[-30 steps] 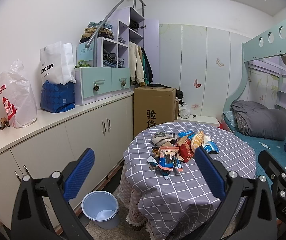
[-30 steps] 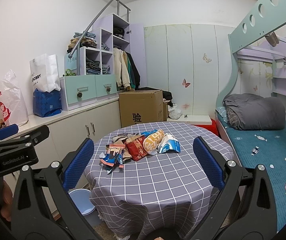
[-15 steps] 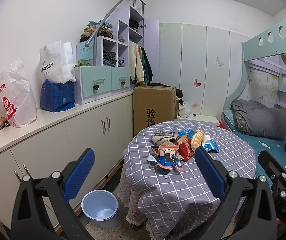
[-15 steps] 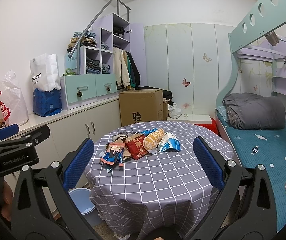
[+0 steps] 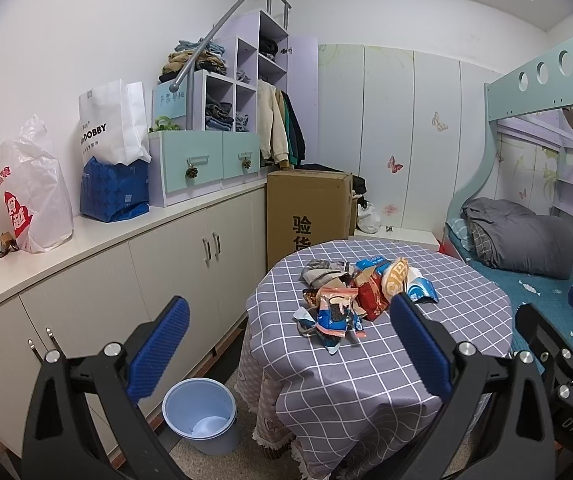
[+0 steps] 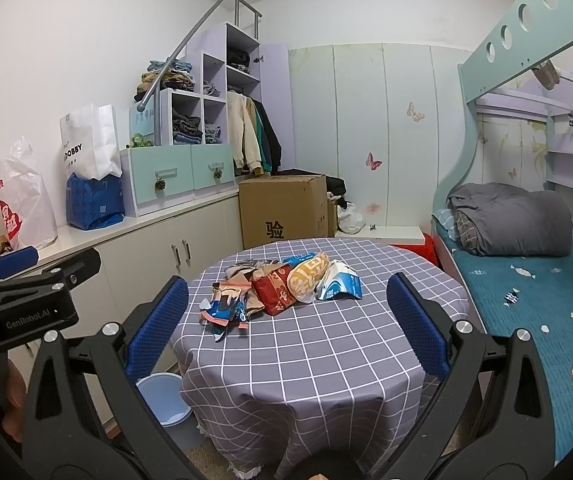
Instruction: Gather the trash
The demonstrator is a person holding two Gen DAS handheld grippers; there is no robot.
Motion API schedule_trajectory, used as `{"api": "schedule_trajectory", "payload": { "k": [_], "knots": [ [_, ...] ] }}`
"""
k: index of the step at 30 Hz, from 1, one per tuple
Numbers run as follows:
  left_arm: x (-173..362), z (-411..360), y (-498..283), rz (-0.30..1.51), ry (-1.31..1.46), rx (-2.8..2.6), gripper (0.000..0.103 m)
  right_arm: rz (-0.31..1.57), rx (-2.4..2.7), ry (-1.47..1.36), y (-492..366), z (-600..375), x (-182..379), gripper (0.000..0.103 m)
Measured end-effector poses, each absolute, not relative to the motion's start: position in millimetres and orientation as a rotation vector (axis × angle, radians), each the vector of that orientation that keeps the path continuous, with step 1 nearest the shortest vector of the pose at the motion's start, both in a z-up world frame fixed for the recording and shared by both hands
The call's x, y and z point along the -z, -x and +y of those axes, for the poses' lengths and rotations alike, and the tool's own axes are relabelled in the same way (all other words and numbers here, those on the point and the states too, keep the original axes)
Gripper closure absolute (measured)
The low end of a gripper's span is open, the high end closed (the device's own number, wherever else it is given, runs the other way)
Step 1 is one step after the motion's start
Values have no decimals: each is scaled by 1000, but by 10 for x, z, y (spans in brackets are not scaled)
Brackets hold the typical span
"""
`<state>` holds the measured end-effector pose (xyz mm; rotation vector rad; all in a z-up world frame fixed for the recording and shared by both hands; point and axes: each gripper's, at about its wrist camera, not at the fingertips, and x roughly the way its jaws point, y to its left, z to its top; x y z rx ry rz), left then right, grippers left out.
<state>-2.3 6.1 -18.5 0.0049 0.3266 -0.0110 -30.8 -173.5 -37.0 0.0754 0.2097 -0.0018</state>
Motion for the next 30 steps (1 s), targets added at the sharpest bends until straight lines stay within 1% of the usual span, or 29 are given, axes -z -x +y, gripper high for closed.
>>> {"api": "schedule_trajectory", "payload": {
  "k": [21,25,30],
  "knots": [
    [251,15,-65,366,-30,3,5,245,-3,-115,220,-1826,447,6],
    [309,-14,-142,388,-41,-5,5,261,-19,-145,137,-1884,524,6],
    [441,-61,-320,435,-63,-20,5,329,-25,-178,-82,-1966,714,6]
  ]
}}
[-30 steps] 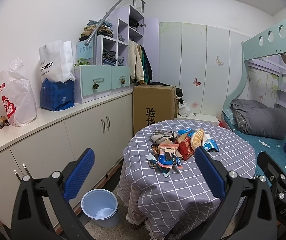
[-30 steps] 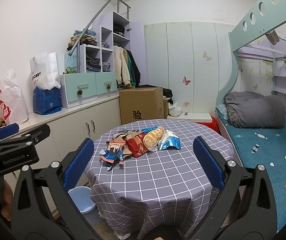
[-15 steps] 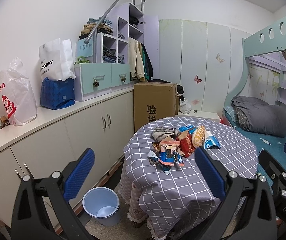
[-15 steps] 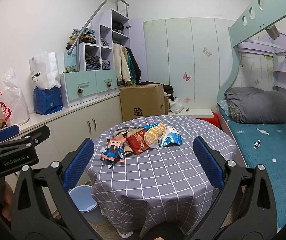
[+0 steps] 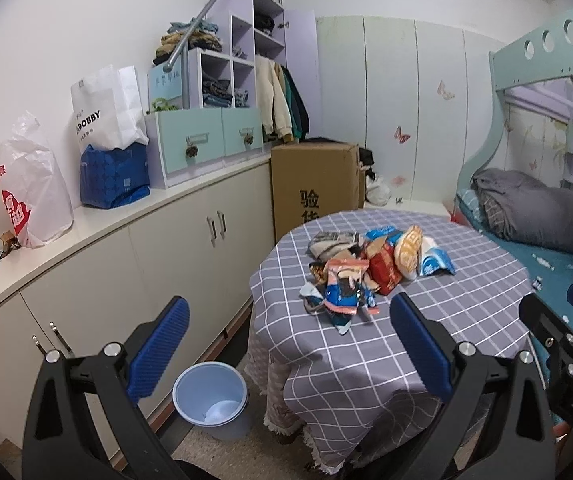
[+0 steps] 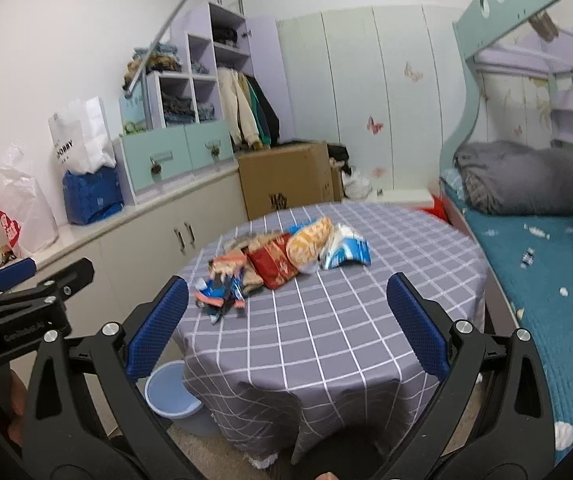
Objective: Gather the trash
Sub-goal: 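Grasp the pink-and-blue snack wrapper with the left gripper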
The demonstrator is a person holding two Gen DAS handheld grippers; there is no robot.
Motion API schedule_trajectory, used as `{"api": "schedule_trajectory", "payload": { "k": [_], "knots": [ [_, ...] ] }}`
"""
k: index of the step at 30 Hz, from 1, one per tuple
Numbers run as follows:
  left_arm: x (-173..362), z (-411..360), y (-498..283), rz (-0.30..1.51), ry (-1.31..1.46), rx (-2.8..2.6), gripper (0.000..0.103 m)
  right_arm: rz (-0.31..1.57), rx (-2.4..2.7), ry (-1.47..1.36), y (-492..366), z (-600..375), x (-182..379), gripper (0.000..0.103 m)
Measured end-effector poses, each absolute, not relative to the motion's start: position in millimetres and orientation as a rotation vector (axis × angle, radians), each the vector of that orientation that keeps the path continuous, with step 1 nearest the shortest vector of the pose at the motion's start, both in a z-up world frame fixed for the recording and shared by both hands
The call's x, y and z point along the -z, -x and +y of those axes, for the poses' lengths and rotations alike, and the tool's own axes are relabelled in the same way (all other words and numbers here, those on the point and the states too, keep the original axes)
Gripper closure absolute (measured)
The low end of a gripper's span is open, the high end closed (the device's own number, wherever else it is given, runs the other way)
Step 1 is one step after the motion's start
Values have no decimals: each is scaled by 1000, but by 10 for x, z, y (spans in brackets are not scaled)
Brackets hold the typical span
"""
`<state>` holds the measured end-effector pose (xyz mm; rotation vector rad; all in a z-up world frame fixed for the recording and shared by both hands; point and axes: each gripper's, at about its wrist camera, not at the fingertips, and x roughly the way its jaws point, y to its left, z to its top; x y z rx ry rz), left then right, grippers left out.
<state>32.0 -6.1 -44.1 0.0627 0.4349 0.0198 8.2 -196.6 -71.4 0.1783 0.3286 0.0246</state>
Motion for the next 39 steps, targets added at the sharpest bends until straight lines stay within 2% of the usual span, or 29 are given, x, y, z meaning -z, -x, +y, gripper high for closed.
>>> {"api": "schedule_trajectory", "payload": {
  "k": [13,26,28,29,31,33,35,39],
  "knots": [
    [1155,-87,-1285,675,-53,42,5,514,-3,-246,-925,-2177,1366,6],
    [1371,-570,-2191,743,-120,147,7,603,32,-322,-1518,-2449,1627,6],
    [1419,-620,-2278,763,-134,144,21,606,29,-318,-1575,-2448,1622,6],
    [1437,-630,-2303,775,-136,147,33,609,27,-316,-1602,-2442,1617,6],
    [1481,-630,-2347,805,-119,168,42,610,20,-312,-1650,-2412,1609,6],
    [1503,-618,-2369,820,-113,176,62,615,10,-305,-1701,-2378,1607,6],
    [1494,-576,-2353,817,-100,176,69,616,6,-303,-1723,-2350,1606,6],
    [1374,-390,-2245,780,-18,201,74,625,-14,-297,-1748,-2272,1604,6]
  ]
}}
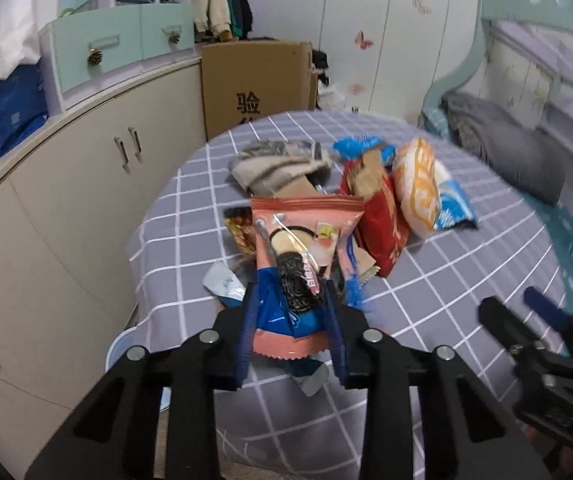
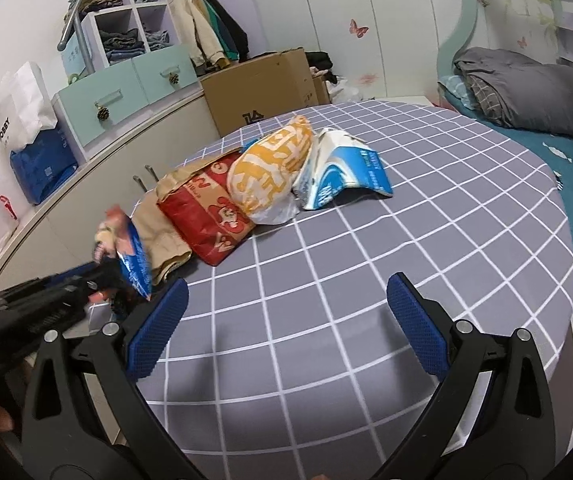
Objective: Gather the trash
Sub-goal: 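Grasp the pink-and-blue snack wrapper with the left gripper, then grasp the blue-and-white wrapper with the right gripper while left holds its wrapper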
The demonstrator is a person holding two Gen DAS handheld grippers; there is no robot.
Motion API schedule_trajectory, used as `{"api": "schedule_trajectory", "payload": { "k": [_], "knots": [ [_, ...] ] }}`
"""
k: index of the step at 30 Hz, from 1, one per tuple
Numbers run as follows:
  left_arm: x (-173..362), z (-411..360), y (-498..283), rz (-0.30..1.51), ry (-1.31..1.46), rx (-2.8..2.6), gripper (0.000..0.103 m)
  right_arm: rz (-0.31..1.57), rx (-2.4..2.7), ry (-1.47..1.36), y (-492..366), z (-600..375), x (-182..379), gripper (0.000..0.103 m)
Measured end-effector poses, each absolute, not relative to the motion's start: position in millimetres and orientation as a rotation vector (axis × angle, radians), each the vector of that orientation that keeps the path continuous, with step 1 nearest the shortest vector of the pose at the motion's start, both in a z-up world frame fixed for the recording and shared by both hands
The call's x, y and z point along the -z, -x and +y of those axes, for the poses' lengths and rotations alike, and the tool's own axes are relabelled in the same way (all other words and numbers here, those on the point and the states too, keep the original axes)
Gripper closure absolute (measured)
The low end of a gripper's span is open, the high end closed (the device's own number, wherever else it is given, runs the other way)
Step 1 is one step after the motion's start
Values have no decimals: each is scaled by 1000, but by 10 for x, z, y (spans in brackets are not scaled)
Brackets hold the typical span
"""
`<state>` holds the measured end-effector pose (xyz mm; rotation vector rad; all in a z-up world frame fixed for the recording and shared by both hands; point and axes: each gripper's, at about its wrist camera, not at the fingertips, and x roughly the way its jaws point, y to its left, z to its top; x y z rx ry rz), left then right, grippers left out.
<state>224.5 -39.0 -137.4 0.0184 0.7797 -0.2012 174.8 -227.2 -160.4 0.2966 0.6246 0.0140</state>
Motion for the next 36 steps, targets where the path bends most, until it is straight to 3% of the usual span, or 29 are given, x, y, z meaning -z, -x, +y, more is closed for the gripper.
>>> {"api": "schedule_trajectory", "payload": {
  "k": [3,9,23,25,28,30,31,36],
  "knots": [
    [1289,-220,-2148,756,45,217,83,631,-33,-284,-1772,-2185,1589,6],
    [1210,184,-1977,723,180,225,89,647,-74,-245,-1841,-1931,1562,6],
    [1386,807,-1876,731,250,126,91,712,-254,-141,-2014,-1102,1637,7],
    [1435,849,-1874,740,252,119,91,700,-267,-142,-2009,-1047,1610,11],
    [1488,915,-1874,747,262,116,91,695,-297,-138,-2044,-946,1565,25],
    [1510,957,-1881,747,266,114,91,719,-309,-130,-2105,-891,1579,44],
    [1518,971,-1882,748,266,113,91,734,-313,-148,-2142,-887,1598,49],
    [1565,998,-1881,754,265,118,91,780,-330,-310,-2250,-945,1703,51]
  ]
}}
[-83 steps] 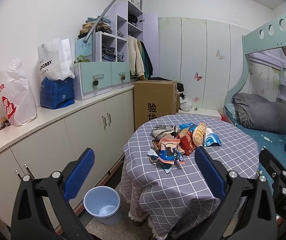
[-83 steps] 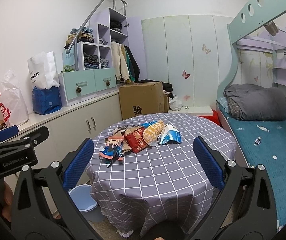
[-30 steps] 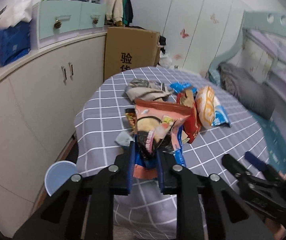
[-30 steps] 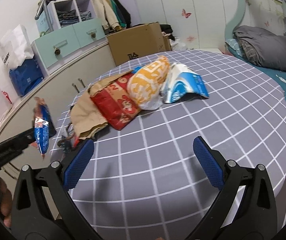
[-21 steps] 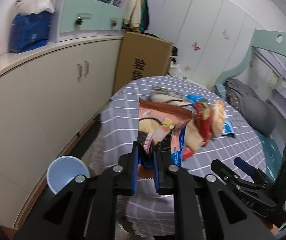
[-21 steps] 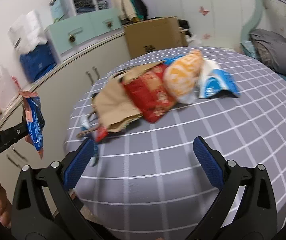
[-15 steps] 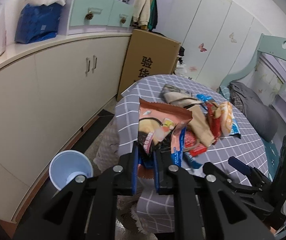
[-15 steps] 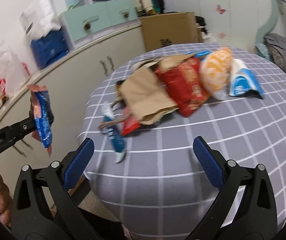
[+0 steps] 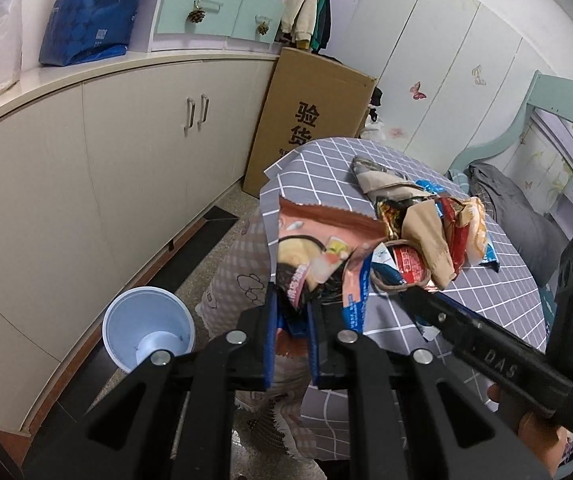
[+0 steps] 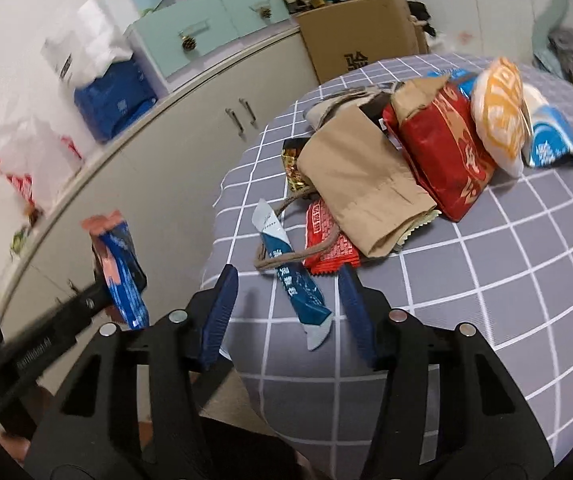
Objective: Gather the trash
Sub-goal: 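Grasp the blue-and-white wrapper with the right gripper while left holds its wrapper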
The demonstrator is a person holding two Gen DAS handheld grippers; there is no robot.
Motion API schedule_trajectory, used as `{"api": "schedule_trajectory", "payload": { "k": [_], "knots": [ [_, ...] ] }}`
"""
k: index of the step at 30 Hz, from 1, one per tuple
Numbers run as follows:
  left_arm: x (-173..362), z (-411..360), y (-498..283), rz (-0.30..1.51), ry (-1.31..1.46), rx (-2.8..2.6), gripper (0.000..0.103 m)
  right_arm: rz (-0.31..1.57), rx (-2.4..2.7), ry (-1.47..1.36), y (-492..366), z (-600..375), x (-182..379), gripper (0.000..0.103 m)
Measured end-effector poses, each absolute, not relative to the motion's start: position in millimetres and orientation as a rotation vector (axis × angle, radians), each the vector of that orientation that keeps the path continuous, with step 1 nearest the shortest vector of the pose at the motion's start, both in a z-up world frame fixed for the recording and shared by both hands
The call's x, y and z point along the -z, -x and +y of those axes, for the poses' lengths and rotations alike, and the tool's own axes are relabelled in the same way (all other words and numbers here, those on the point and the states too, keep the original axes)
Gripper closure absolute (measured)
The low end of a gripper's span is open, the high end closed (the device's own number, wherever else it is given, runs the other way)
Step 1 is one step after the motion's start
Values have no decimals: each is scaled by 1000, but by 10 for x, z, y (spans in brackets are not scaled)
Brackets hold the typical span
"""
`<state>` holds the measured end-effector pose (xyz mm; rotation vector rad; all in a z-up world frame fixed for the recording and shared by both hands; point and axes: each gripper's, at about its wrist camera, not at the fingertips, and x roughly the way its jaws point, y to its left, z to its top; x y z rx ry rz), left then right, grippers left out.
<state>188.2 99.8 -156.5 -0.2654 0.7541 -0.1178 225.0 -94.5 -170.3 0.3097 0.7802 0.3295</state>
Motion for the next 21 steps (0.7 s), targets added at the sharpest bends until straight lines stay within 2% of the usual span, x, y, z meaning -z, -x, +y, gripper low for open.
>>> {"api": "schedule_trajectory", "payload": {
  "k": [8,10,11,16,21],
  "knots": [
    [1656,979,-1975,779,262,126,91,775,-324,-390,-2381,-875,1720,52],
    [1695,979,-2007,789,263,129,91,768,-311,-399,-2418,-871,1726,61],
    [1710,976,-2027,794,263,130,91,761,-306,-407,-2422,-889,1729,70],
    [1779,897,-2132,816,244,139,90,760,-292,-408,-2500,-917,1751,80],
    [1824,828,-2207,830,237,149,90,733,-295,-374,-2486,-914,1705,95]
  ]
}}
